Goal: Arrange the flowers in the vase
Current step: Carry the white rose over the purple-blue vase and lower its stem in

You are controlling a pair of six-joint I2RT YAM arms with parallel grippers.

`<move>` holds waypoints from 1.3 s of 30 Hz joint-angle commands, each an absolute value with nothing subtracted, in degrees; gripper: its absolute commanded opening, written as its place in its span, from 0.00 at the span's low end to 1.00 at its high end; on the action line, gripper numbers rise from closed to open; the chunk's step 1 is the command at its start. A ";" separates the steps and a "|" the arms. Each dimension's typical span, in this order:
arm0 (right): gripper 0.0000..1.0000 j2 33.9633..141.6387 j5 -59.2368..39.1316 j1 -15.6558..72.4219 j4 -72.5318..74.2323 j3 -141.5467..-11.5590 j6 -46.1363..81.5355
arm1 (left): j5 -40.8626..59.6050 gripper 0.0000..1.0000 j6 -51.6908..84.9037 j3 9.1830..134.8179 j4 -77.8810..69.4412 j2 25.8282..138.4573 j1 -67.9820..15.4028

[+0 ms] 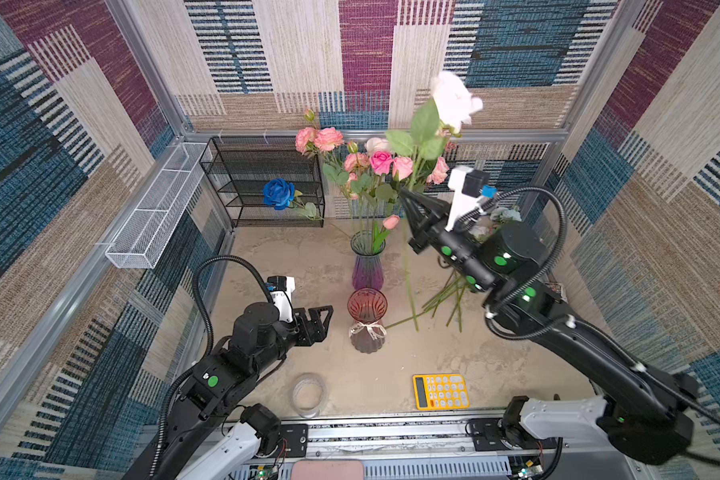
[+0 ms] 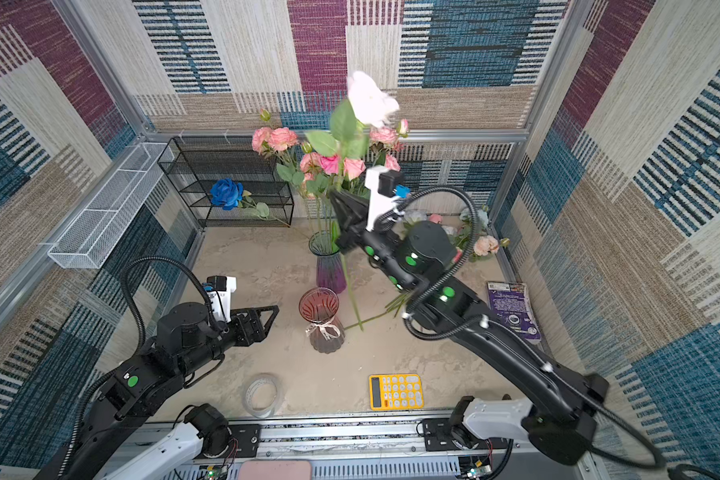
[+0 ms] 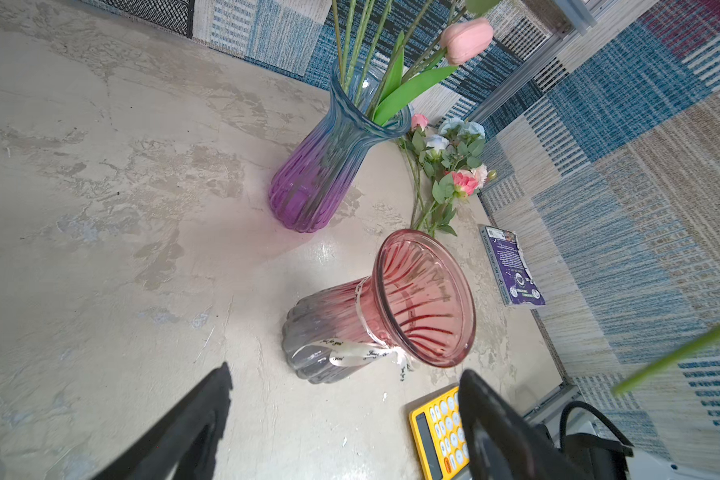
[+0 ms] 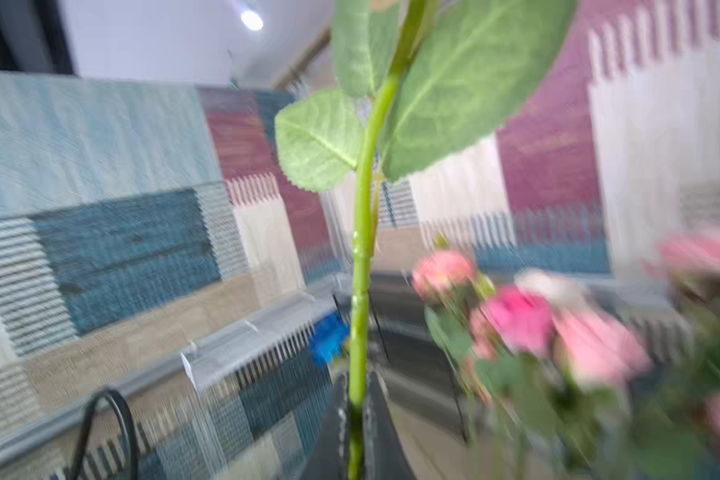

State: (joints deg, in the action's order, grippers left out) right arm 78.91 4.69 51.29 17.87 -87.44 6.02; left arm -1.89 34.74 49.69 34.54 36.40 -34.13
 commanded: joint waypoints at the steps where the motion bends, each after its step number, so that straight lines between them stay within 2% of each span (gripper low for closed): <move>1: 0.00 84.95 5.04 51.77 29.67 -90.24 -3.58 | -2.93 0.87 34.28 49.61 34.67 36.20 -34.13; 7: 0.00 90.17 4.83 51.74 30.67 -93.33 -4.29 | -3.01 0.87 33.87 49.64 34.47 36.35 -34.17; 13: 0.00 86.63 5.01 51.72 34.73 -85.36 -3.04 | -3.07 0.87 33.58 49.86 34.72 36.28 -34.09; 31: 0.00 82.40 5.06 51.76 35.59 -77.17 0.59 | -2.46 0.87 34.56 48.52 33.71 36.57 -34.03; 39: 0.00 81.04 4.91 51.76 36.04 -69.19 5.88 | -1.98 0.87 34.53 48.18 32.29 36.98 -34.06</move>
State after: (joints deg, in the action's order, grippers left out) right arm 81.80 5.02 51.68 34.57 -71.02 2.70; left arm -2.59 34.57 48.25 34.02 36.75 -34.13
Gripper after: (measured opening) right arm 0.078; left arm 0.866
